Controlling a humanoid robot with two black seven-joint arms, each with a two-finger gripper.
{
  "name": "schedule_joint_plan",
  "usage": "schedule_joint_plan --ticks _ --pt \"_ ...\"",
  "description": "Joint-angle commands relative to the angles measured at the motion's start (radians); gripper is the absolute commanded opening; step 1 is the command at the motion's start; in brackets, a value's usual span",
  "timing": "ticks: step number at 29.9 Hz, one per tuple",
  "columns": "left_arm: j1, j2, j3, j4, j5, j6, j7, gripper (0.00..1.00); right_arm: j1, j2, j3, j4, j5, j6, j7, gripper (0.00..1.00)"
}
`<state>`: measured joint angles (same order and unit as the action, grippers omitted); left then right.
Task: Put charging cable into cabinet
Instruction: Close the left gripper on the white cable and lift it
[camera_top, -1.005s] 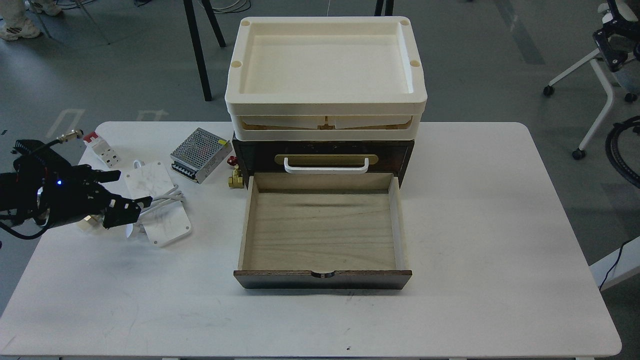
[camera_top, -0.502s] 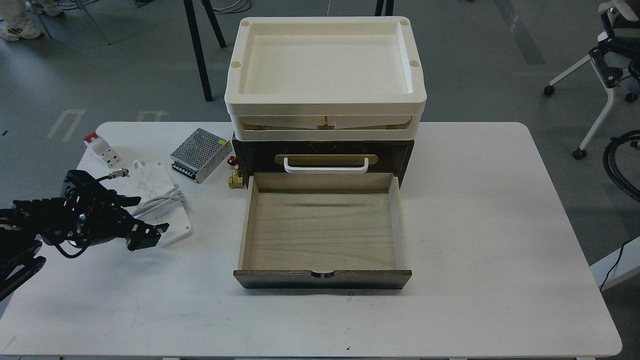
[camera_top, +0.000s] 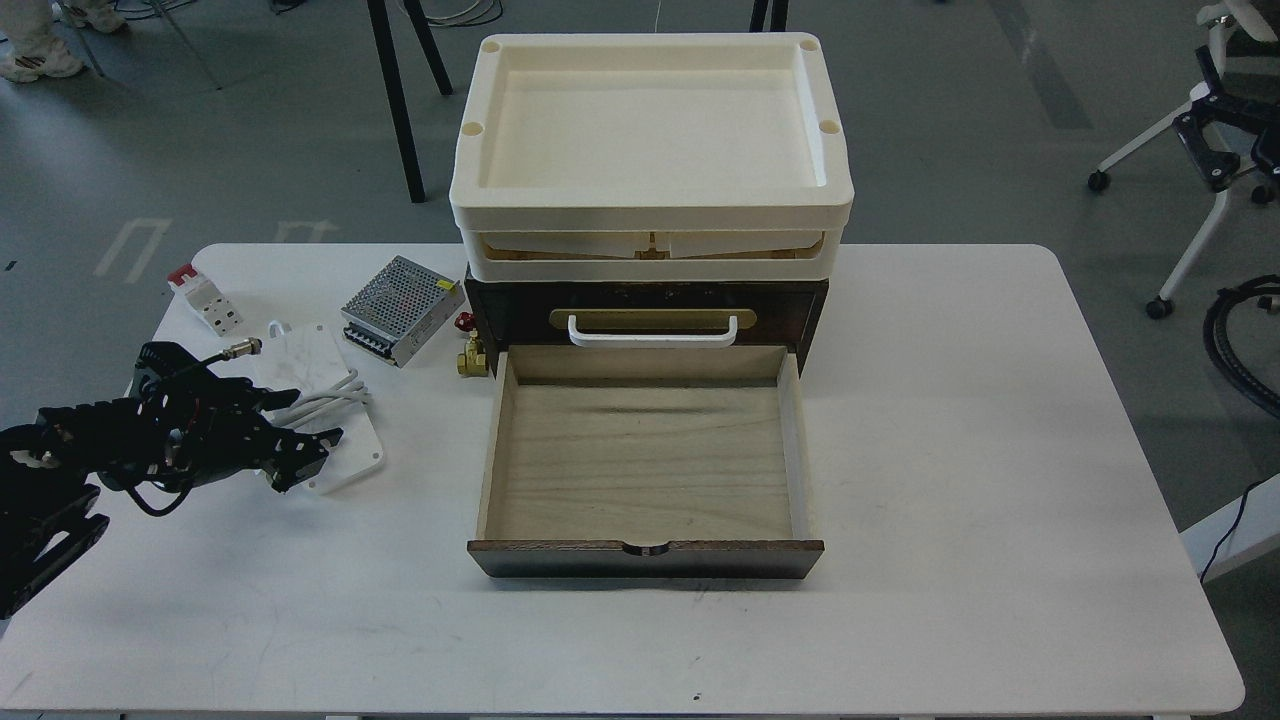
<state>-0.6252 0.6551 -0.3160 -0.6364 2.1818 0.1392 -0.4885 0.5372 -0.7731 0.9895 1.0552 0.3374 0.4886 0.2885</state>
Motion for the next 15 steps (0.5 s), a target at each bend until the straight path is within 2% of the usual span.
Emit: schedule_joint_plan --ticks 1,4,5,6,8,15 --pt "0.009 0.000 0.001 0.000 0.000 0.069 0.000 0.43 -0.006 0.000 0.001 0.000 0.000 0.000 0.001 1.00" --pt "0.009 0.003 0.001 0.000 0.000 0.071 0.000 0.38 -0.009 0.000 0.001 -0.001 0.000 0.000 0.000 1.00" --pt "0.007 0.003 0.001 0.000 0.000 0.071 0.000 0.31 -0.009 0.000 0.001 -0.001 0.000 0.000 0.001 1.00" --pt "0.009 0.001 0.003 0.000 0.000 0.071 0.000 0.15 -0.014 0.000 0.001 -0.001 0.000 0.000 0.000 1.00" --pt "0.007 0.001 0.009 -0.002 0.000 0.071 0.000 0.06 -0.019 0.000 0.001 -0.001 0.000 0.000 0.000 1.00" --pt "0.002 0.021 0.002 -0.011 0.000 0.086 0.000 0.00 -0.023 0.000 0.006 -0.001 0.000 0.000 0.000 1.00"
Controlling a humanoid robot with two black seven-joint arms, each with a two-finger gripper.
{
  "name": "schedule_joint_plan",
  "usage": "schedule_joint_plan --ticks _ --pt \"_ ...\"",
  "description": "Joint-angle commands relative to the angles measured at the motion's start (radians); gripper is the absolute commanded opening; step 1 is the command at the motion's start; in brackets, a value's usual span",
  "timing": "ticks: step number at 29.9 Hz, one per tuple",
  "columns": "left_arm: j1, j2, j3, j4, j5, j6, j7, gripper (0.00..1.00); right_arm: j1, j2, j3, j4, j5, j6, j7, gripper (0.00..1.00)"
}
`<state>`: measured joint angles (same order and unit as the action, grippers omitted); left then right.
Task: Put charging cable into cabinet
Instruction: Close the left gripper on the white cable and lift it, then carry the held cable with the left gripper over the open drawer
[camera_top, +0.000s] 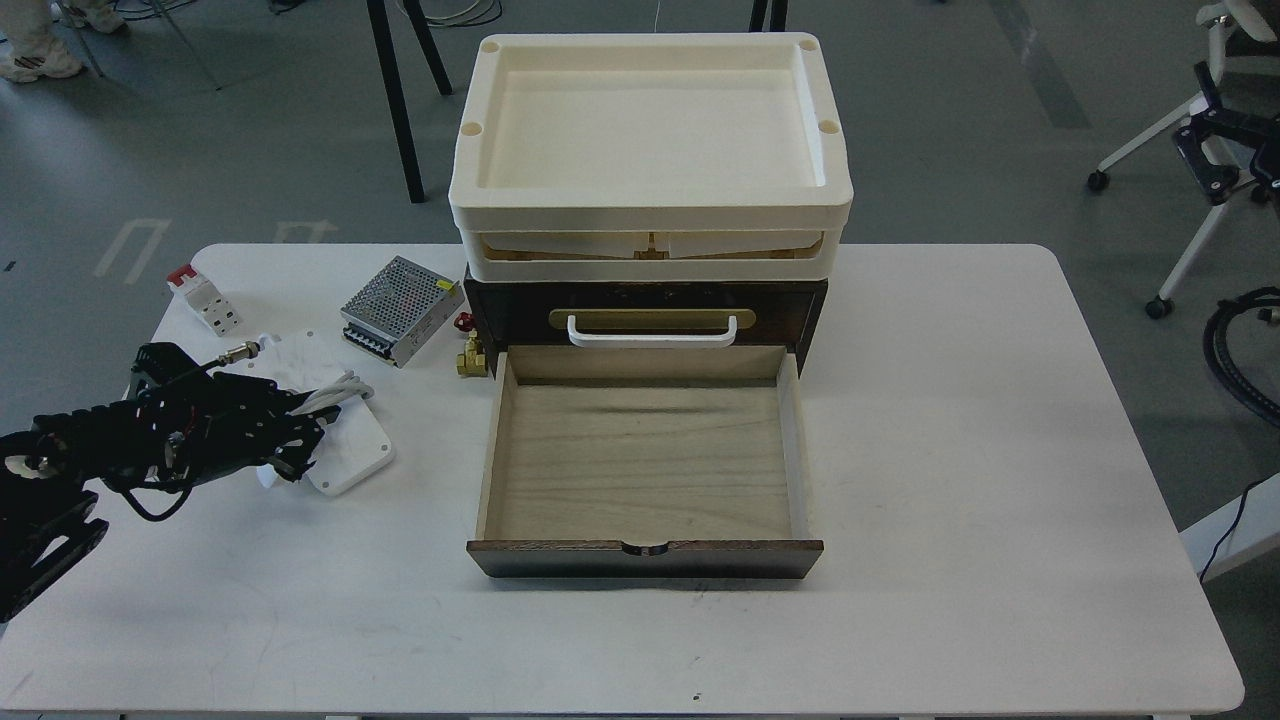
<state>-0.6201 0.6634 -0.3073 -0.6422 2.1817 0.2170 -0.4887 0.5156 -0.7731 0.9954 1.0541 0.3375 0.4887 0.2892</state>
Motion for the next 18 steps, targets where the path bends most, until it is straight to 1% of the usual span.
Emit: schedule_joint_plan --ticks 1,3,5,6,8,10,12,15,18 --pt "-0.004 0.024 -0.010 -0.007 0.000 0.012 0.000 0.00 -0.002 0.000 0.000 0.000 0.000 0.000 -0.001 1.00" --pt "-0.010 0.057 -0.010 -0.010 0.000 0.007 0.000 0.00 -0.008 -0.002 0.002 0.000 0.000 0.000 0.001 1.00" --pt "-0.013 0.100 -0.009 -0.043 0.000 -0.002 0.000 0.00 -0.009 -0.002 0.002 0.000 0.000 0.000 -0.001 1.00" --pt "-0.015 0.128 -0.009 -0.069 0.000 -0.011 0.000 0.00 -0.011 -0.002 0.002 0.000 0.000 0.000 -0.001 1.00" --pt "-0.016 0.212 -0.007 -0.178 -0.042 -0.048 0.000 0.00 -0.017 -0.002 0.002 0.000 0.000 0.000 0.001 1.00" --pt "-0.021 0.315 -0.016 -0.331 -0.097 -0.115 0.000 0.00 -0.019 -0.002 0.002 0.000 0.000 0.000 -0.001 1.00" --pt "-0.023 0.428 -0.023 -0.520 -0.190 -0.163 0.000 0.00 -0.022 0.000 0.002 0.000 0.000 0.000 0.001 1.00" --pt "-0.023 0.565 -0.023 -0.808 -0.392 -0.179 0.000 0.00 -0.025 0.000 0.002 -0.003 0.000 0.000 0.001 1.00" --pt "-0.024 0.630 -0.024 -1.037 -0.557 -0.182 0.000 0.00 -0.026 0.000 0.009 -0.003 0.000 0.000 0.001 1.00"
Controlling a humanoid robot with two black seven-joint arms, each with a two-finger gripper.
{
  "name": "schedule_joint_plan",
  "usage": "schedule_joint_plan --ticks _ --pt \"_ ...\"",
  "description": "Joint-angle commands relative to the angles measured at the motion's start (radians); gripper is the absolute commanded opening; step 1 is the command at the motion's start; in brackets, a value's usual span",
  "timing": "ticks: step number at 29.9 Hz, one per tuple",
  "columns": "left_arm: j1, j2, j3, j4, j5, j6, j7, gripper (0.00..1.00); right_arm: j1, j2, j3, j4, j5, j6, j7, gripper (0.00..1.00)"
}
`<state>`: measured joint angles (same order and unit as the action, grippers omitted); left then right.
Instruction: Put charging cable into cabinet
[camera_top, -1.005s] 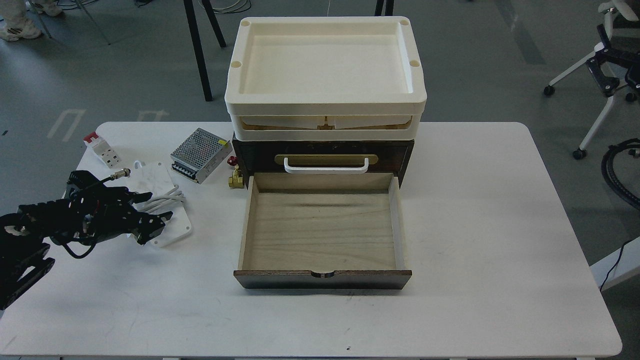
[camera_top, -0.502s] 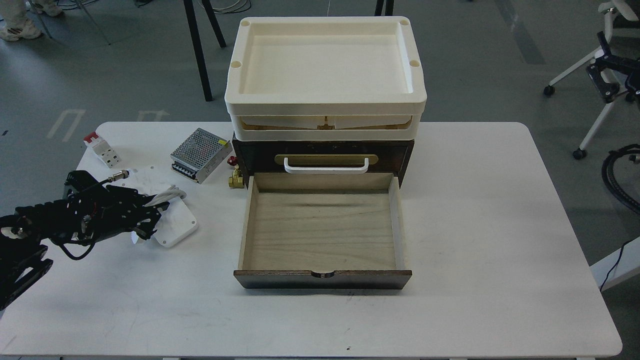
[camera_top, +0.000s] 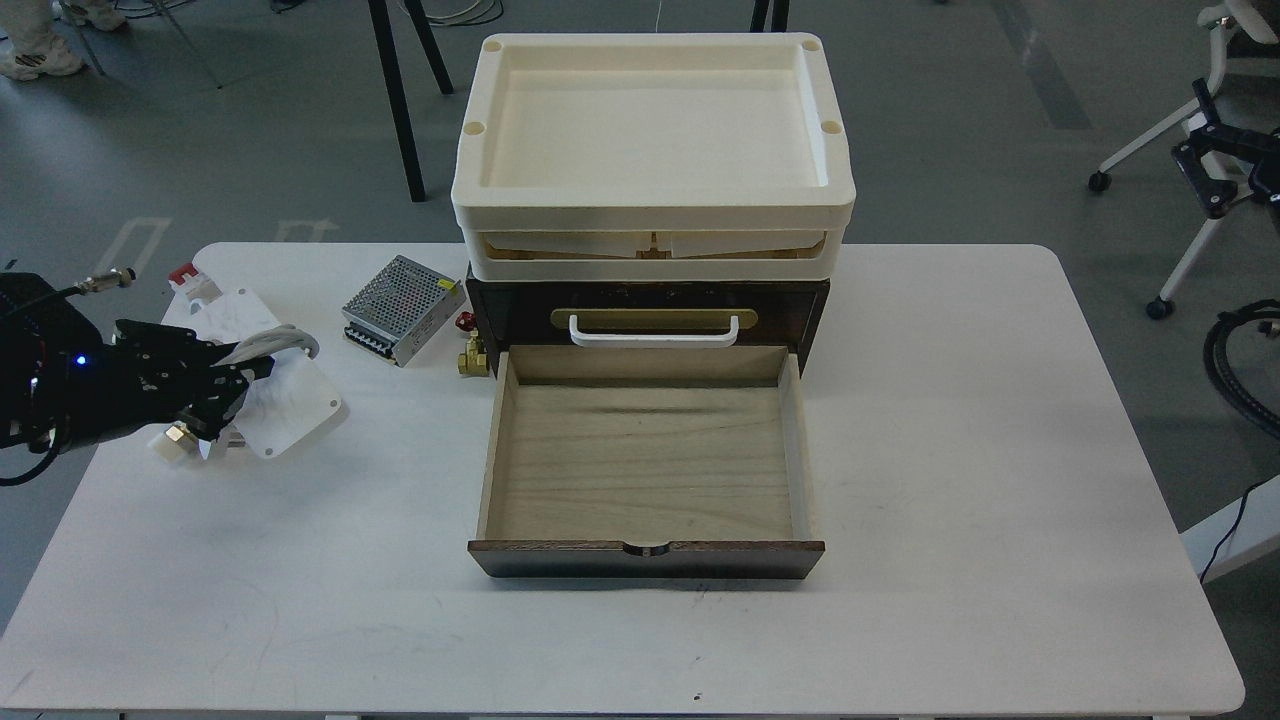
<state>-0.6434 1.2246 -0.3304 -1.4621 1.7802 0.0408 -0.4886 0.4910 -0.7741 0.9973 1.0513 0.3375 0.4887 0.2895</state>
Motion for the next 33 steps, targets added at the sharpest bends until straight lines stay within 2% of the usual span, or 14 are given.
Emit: schedule_joint_plan --ticks 1,3,7,13,21,24,33 --pt "-0.002 0.072 -0.001 -0.268 -0.197 -0.009 0.000 0.00 -0.002 0.001 0.020 -0.001 0.000 0.000 0.000 1.00" --pt "-0.002 0.055 -0.007 -0.307 -0.252 -0.031 0.000 0.00 -0.002 0.001 0.038 -0.004 0.000 0.000 0.000 1.00" --pt "0.001 -0.086 -0.007 -0.304 -0.349 -0.073 0.000 0.00 -0.003 0.001 0.047 -0.011 -0.002 0.000 0.000 1.00" --pt "0.008 -0.238 -0.001 -0.276 -0.430 -0.079 0.000 0.00 -0.003 0.006 0.049 -0.010 -0.003 0.000 -0.001 1.00" --pt "0.039 -0.460 0.005 -0.103 -0.470 -0.122 0.000 0.00 -0.014 0.009 0.044 -0.011 -0.003 0.000 -0.001 1.00" --pt "0.042 -0.543 0.014 0.004 -0.476 -0.136 0.000 0.00 -0.015 0.010 0.046 -0.013 -0.005 0.000 -0.001 1.00" --pt "0.036 -0.639 0.065 0.221 -0.478 -0.185 0.000 0.00 -0.022 0.010 0.046 -0.025 -0.005 0.000 -0.001 1.00"
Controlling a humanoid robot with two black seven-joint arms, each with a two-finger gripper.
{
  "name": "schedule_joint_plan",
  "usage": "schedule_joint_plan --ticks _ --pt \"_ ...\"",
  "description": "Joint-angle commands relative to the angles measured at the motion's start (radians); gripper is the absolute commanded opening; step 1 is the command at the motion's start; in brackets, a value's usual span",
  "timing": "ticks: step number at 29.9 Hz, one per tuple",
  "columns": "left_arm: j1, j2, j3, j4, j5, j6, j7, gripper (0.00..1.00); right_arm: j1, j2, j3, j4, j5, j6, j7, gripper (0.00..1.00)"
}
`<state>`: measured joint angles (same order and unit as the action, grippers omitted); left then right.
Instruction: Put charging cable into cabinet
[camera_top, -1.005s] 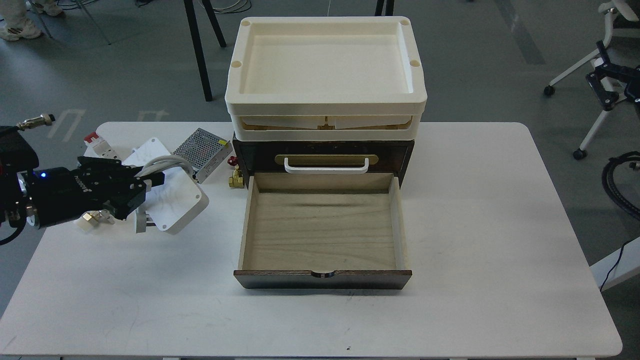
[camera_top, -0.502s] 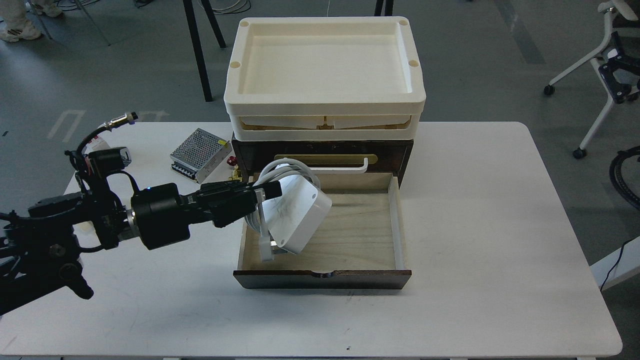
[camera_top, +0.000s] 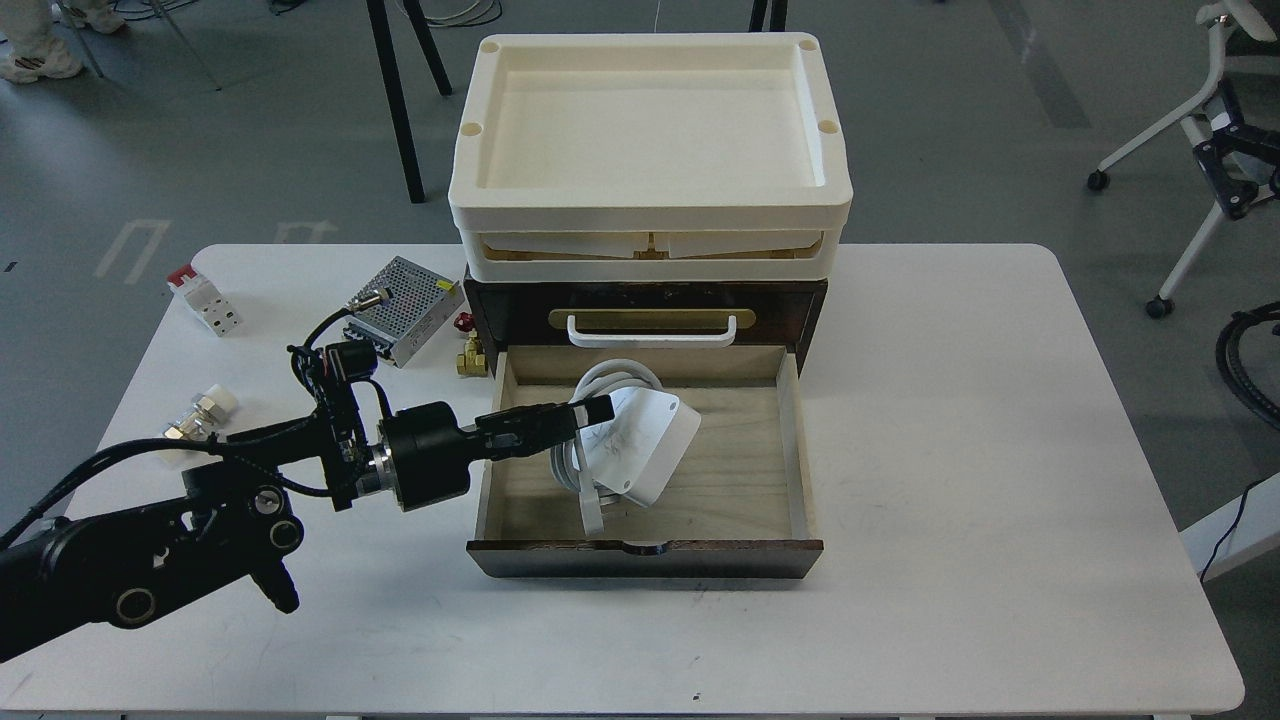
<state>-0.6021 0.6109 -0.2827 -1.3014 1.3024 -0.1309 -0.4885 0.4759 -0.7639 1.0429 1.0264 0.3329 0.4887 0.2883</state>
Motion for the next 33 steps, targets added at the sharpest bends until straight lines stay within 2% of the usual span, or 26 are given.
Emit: schedule_joint_plan --ticks 1,10,15,20,33 --pt "-0.007 -0.033 0.025 0.080 0.000 -0.021 0.000 0.00 -0.010 0.000 0.000 -0.002 0.000 0.000 0.000 1.00" --pt "-0.010 -0.025 0.017 0.102 -0.014 -0.027 0.000 0.00 -0.010 0.003 0.002 -0.002 0.000 0.000 0.000 1.00" --pt "-0.015 -0.013 0.017 0.099 -0.132 -0.027 0.000 0.00 -0.010 0.003 0.000 0.000 0.000 0.000 0.000 1.00" --pt "-0.030 -0.020 0.017 0.094 -0.156 -0.027 0.000 0.03 -0.013 -0.002 0.000 0.000 0.000 0.000 0.000 1.00" --pt "-0.021 -0.023 0.016 0.102 -0.158 -0.024 0.000 0.41 -0.034 -0.003 0.002 -0.002 0.000 0.000 0.000 1.00"
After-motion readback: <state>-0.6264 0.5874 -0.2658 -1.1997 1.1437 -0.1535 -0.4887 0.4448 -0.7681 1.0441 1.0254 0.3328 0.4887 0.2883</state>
